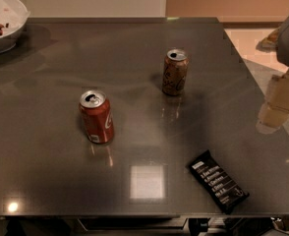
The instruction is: Move rxbar chocolate near orange can
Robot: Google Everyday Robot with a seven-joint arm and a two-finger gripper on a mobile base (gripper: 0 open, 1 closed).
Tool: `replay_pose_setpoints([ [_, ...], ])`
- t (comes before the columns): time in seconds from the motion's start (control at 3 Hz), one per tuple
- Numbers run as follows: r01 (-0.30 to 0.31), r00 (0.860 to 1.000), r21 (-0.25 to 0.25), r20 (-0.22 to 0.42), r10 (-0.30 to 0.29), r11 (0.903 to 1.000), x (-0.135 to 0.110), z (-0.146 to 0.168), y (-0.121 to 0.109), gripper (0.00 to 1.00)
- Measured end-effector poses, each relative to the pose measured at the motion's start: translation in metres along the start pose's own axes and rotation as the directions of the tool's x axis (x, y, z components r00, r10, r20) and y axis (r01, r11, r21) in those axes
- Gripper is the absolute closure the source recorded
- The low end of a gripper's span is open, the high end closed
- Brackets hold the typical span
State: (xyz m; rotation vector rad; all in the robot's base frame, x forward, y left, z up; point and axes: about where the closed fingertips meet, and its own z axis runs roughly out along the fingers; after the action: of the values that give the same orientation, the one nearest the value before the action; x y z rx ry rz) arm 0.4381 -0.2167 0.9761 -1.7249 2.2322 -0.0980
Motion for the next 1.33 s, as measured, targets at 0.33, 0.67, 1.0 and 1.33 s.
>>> replay_pose_setpoints([
  [0.33, 0.0, 1.0, 0.0, 0.0, 0.0, 1.0, 0.0, 0.0, 0.0, 0.0],
  [0.67, 0.034, 0.999, -0.025, 0.001, -0.034, 0.9991, -0.004, 0.004, 0.007, 0.0],
  [1.0, 0.077, 0.997, -0.057, 0.01, -0.076, 0.9954, -0.01, 0.018, 0.028, 0.0],
  [1.33, 0.114, 0.993, -0.091, 0.022, -0.112, 0.9894, -0.016, 0.031, 0.052, 0.0],
])
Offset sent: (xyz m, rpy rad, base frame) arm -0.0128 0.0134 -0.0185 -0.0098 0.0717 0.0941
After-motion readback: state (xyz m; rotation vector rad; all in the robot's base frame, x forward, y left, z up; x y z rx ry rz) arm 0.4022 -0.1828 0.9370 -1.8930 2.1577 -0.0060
